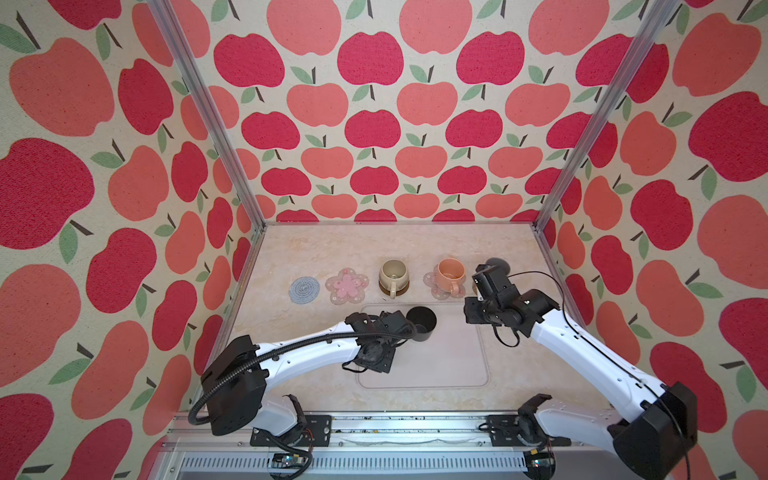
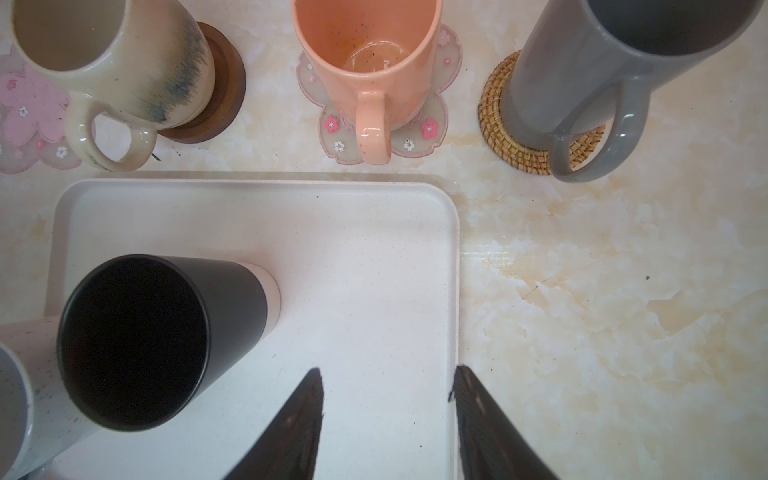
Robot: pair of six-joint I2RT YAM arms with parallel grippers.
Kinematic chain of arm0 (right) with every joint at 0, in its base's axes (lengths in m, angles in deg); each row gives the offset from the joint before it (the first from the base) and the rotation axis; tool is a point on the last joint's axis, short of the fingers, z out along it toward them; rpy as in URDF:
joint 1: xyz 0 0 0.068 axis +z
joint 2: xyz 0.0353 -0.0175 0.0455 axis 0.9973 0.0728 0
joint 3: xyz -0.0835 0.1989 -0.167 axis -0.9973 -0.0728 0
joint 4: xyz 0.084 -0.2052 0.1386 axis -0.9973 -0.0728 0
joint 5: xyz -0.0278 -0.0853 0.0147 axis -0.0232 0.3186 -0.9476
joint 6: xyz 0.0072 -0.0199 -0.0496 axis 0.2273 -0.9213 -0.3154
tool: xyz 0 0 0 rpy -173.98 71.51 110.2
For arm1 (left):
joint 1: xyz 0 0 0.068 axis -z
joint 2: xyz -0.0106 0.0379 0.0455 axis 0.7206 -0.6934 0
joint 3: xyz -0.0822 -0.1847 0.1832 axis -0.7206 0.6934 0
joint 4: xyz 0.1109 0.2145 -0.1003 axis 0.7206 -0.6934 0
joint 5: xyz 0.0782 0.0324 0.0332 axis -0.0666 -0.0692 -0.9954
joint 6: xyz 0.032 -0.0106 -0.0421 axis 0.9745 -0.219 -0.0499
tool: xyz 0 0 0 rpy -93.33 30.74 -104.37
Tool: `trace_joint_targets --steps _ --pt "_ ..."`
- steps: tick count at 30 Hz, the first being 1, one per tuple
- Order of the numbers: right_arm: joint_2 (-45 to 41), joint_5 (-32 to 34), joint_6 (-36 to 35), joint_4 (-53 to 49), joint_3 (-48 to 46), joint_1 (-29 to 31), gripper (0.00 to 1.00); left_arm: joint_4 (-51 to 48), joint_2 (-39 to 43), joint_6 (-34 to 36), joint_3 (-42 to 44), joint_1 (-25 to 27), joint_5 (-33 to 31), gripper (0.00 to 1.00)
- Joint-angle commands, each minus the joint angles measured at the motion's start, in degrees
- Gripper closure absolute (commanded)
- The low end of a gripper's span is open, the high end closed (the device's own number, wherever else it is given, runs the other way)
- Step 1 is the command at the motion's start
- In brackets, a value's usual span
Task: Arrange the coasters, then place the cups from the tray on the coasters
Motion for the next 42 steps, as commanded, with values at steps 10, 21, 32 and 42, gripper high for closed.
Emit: trace_joint_targets --steps 10,21,32,42 --pt "0.5 1.5 -2.3 0.0 1.0 0.3 0.46 -2.4 3.0 4.8 -5.5 -2.7 -3.9 1.0" --pt "0.0 2.4 -2.5 0.9 0.0 0.3 0.46 -4.4 8.8 7.8 -6.4 -8.7 -3.4 1.0" --pt "2.4 2.4 -4.7 1.3 2.2 0.2 0.46 -5.7 11.4 9.8 -7.2 -15.0 -3.4 1.0" --pt "3.7 2.1 -6.9 0.8 4.6 -1.0 0.46 -6.3 10.7 16.4 -9.5 -24.3 -0.2 1.0"
